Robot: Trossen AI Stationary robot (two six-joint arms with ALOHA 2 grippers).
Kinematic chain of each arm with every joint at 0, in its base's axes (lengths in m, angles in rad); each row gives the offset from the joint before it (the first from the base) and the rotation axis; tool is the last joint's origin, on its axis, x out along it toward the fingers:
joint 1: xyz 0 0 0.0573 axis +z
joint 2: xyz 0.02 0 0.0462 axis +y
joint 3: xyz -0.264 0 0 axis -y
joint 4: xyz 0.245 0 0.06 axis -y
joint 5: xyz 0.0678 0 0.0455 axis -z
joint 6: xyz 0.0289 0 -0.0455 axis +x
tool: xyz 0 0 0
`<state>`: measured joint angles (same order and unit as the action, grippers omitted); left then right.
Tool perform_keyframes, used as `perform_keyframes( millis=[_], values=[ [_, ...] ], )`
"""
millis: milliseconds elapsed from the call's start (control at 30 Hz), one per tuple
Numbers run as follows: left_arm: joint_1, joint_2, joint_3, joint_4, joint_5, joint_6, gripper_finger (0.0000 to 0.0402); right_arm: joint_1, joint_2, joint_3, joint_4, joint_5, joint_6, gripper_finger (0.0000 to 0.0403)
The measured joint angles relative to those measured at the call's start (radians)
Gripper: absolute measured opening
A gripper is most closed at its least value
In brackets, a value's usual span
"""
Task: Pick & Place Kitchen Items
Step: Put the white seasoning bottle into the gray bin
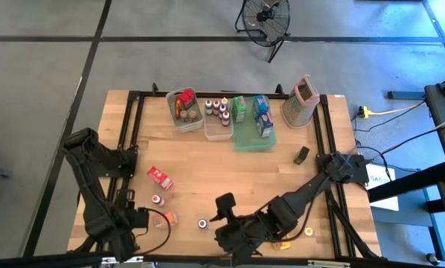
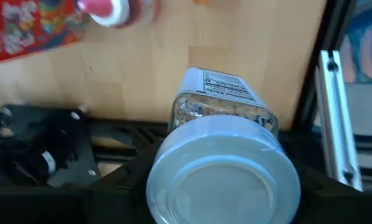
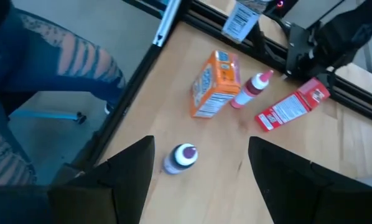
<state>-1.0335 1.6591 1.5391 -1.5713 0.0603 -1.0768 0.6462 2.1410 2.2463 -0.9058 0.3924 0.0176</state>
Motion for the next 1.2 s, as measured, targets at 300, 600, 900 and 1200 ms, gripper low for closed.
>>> perform_keyframes(
  millis=[300,600,900,1200],
  values=[
    [0.030,-0.067,0.000,0.000,0.024,-0.009,0.0202,0.019,0.000,0.000,0.014,0.000,0.023,0.0261],
    [0.091,-0.221,0.000,0.000,-0.057,0.006,0.0202,0.019,0.000,0.000,0.016,0.000,0.027,0.0261],
    [0.233,-0.406,-0.001,-0.001,-0.323,0.211,0.0202,0.019,0.000,0.000,0.016,0.000,0.000,0.0261],
    [0.547,-0.506,0.000,-0.001,-0.497,0.684,0.0202,0.019,0.000,0.000,0.035,0.130,-0.109,0.0261]
  ],
)
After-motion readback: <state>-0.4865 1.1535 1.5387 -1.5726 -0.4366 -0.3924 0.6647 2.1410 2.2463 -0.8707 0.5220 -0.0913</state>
